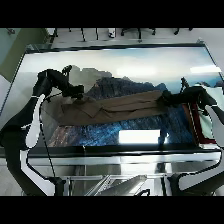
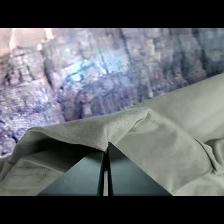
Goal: Fold the shirts.
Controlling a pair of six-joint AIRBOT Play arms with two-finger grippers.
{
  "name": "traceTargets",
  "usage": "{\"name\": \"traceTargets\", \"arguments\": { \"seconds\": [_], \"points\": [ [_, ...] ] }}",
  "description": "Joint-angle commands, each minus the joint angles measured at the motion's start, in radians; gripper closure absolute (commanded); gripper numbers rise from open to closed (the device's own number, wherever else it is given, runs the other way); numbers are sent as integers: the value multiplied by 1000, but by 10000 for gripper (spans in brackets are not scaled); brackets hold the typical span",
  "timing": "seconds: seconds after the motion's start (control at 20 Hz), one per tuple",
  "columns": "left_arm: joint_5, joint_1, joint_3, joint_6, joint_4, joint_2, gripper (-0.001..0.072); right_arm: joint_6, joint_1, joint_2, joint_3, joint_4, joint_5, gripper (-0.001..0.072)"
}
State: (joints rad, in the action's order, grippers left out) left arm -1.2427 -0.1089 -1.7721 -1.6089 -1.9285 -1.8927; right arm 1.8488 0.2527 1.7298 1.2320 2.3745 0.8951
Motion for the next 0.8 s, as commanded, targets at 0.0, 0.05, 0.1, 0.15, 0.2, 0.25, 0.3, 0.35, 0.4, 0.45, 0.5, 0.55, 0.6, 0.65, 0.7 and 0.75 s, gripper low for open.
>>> {"name": "traceTargets", "arguments": {
  "seconds": [0.0, 0.05, 0.1, 0.15, 0.2, 0.25, 0.3, 0.35, 0.4, 0.45, 0.5, 0.55, 0.6, 0.65, 0.7, 0.75],
  "points": [
    [-5, 0, -5, 5, -1, -17, 696, -32, 1, 3, 37, 51, -13, 250],
    [-6, 0, -5, 5, -1, -17, 696, -51, 2, 4, 49, 55, -14, 250],
    [-7, 0, -4, 5, -1, -17, 697, -66, 3, 5, 62, 62, -15, 251],
    [-7, -1, -5, 5, -2, -17, 696, -74, 6, 6, 74, 79, -13, 254],
    [-7, -1, -4, 5, -2, -17, 697, -78, 7, 11, 83, 106, -13, 302],
    [-7, -1, -4, 5, -2, -17, 696, -80, 6, 16, 87, 129, -6, 374],
    [-10, -1, -4, 5, -3, -17, 696, -84, 6, 23, 89, 140, 8, 372],
    [-17, 0, -4, 5, -2, -17, 697, -84, 6, 33, 89, 140, 29, 363],
    [-23, 0, -4, 5, -2, -17, 696, -84, 6, 46, 89, 138, 63, 363],
    [-27, 0, -4, 5, -2, -17, 697, -84, 8, 60, 89, 128, 86, 363],
    [-31, -1, -4, 5, -2, -17, 696, -84, 14, 69, 89, 121, 101, 363],
    [-36, 0, -4, 5, -2, -17, 696, -94, 18, 73, 89, 121, 122, 363],
    [-41, 0, -4, 5, -1, -17, 696, -102, 21, 73, 89, 122, 142, 363],
    [-45, 0, -5, 5, -1, -17, 696, -109, 27, 72, 92, 121, 163, 364],
    [-49, 0, -5, 5, -1, -17, 697, -111, 37, 72, 96, 120, 187, 364],
    [-52, 0, -4, 5, -2, -17, 696, -115, 47, 72, 100, 119, 208, 365]
  ]
}}
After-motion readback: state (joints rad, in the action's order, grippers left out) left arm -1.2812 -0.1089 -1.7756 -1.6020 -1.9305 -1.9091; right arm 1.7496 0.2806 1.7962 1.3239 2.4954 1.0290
